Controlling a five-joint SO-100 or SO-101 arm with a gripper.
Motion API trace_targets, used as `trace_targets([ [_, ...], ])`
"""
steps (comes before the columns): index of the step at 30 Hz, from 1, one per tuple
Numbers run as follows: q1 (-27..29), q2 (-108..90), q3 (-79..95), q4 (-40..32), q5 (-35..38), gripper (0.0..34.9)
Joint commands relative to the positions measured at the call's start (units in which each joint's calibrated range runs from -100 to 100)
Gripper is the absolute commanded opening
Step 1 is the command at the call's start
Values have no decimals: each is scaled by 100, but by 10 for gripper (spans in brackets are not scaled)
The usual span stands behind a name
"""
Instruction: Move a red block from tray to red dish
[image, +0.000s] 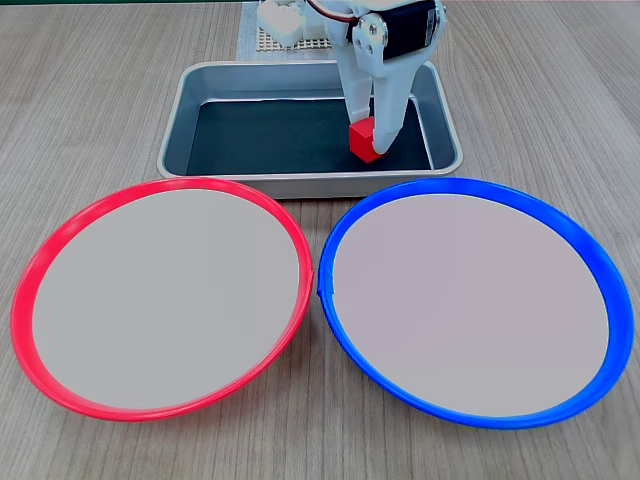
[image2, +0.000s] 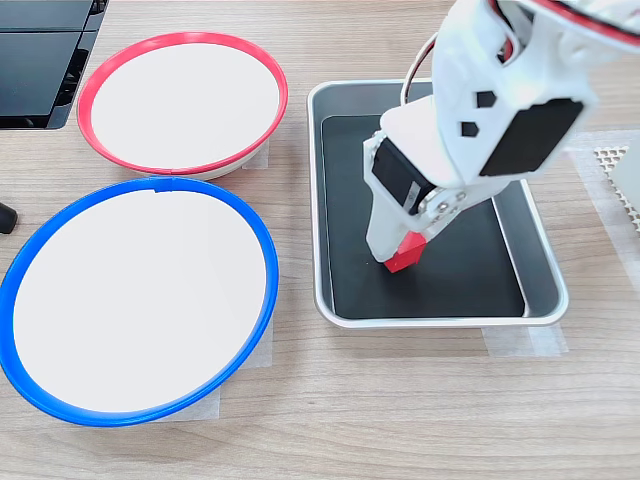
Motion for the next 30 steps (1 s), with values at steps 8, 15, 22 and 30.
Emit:
trace_targets([
  [8, 1291, -849, -1319, -673, 15, 2],
  [15, 2007, 831, -1765, -2464, 68, 3],
  [22, 2101, 2051, -2339, -3314, 137, 63],
  [30, 2101, 2358, -2630, -3702, 137, 219],
])
